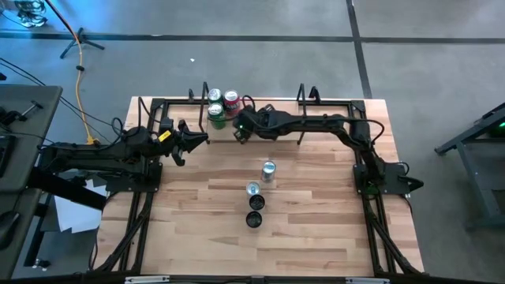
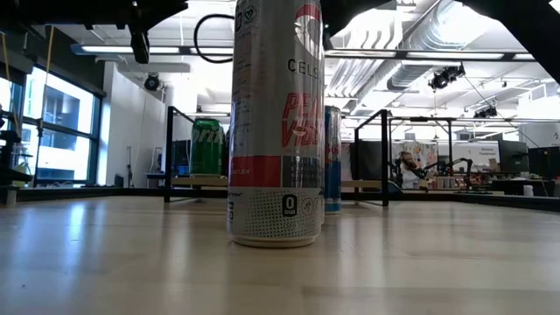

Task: Place canned beverage on shelf
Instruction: Put the red soda can on the shelf aligned with the red soda can

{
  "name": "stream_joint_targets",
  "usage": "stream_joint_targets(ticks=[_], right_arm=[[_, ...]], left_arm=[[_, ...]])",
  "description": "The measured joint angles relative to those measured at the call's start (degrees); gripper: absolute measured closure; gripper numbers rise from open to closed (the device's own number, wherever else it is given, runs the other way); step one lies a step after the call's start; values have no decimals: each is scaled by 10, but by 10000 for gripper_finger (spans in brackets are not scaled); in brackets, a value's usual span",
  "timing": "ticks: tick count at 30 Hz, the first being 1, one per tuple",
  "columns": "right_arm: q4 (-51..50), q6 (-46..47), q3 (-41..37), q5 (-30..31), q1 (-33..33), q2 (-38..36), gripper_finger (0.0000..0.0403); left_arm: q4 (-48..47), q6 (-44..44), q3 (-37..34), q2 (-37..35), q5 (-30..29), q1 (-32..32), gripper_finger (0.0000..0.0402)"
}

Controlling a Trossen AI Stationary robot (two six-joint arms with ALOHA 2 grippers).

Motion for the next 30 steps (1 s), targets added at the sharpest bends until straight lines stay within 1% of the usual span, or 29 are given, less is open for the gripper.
stream_joint_targets(ticks=[4,6,8,10,14,17,23,30], right_arm=[[-10,-62,-10,-37,-11,-28,119],[3,-79,-34,-39,-19,-51,119],[29,-83,-76,-53,-29,-79,119],[80,-84,-134,-76,-36,-114,119],[232,-82,-253,-158,-46,-191,119],[314,-101,-307,-186,-47,-214,119],[336,-154,-315,-194,-48,-197,119],[347,-151,-315,-194,-56,-184,111]], left_arm=[[0,-2,0,0,0,0,400],[0,-10,0,0,0,0,400],[0,-14,0,0,0,0,400],[0,-14,0,0,0,0,400],[0,-14,0,0,-16,0,400],[0,-14,0,0,-32,0,400],[2,-14,0,0,-35,0,400],[5,-25,0,0,-35,0,400]])
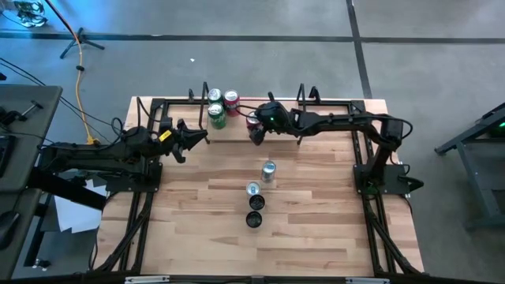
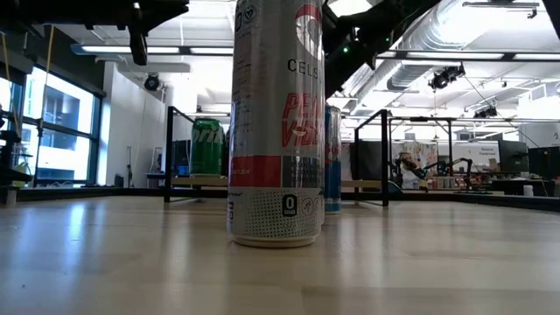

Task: Place canned beverage on shelf
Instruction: Put the red soda can on the shelf aligned with the red soda can

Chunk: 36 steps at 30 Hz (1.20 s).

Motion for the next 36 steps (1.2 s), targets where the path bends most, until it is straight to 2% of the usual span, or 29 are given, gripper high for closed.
stream_joint_targets(ticks=[17,30,36], right_arm=[[25,24,0,3,-6,24,107],[20,112,0,79,-2,34,107],[13,105,1,87,1,34,107]], left_arm=[[0,-5,0,0,0,0,400],[1,-4,0,0,0,0,400],[0,-4,0,0,0,0,400]])
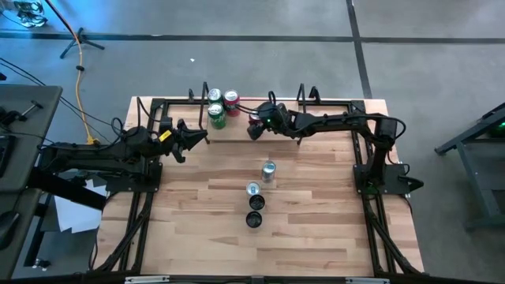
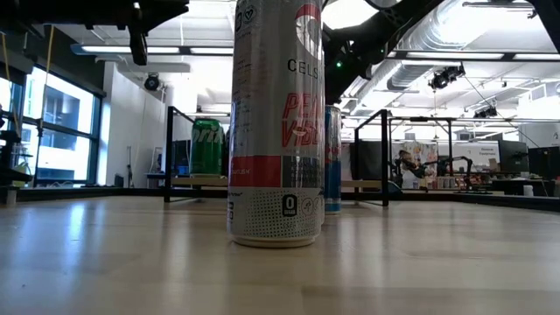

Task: Place canned beverage on shelf
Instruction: Put the red soda can on the shelf aligned with the red soda can

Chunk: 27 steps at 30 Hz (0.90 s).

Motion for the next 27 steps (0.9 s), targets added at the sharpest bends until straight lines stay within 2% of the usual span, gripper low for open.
stream_joint_targets(ticks=[13,27], right_arm=[[-1,2,0,-5,1,0,106],[1,50,0,-11,1,0,106]], left_arm=[[0,0,0,0,0,0,400],[0,0,0,0,1,0,400]])
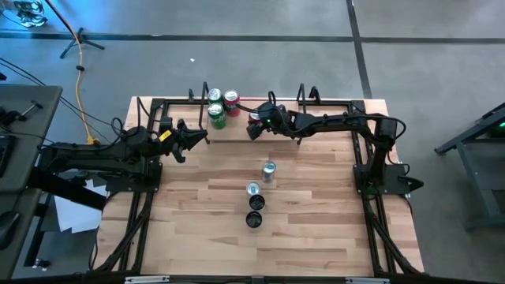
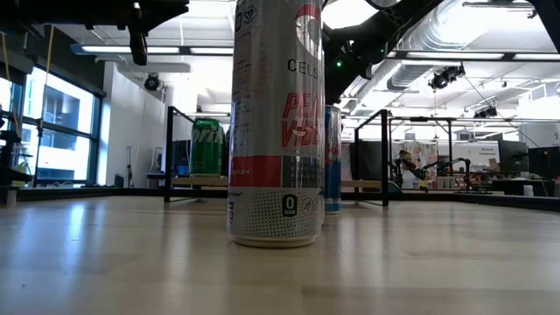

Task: Place canned beverage on shelf
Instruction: Put the red soda can on the shelf aligned with the red soda can

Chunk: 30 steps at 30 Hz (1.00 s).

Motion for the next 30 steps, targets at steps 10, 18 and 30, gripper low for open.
stream_joint_targets(ticks=[10,18,30], right_arm=[[1,0,0,-14,0,0,95],[1,-4,0,-18,0,0,38],[-59,-68,0,-63,-1,-19,14]], left_arm=[[0,0,0,0,0,0,400],[0,0,0,0,0,0,400],[0,0,0,0,0,0,400]])
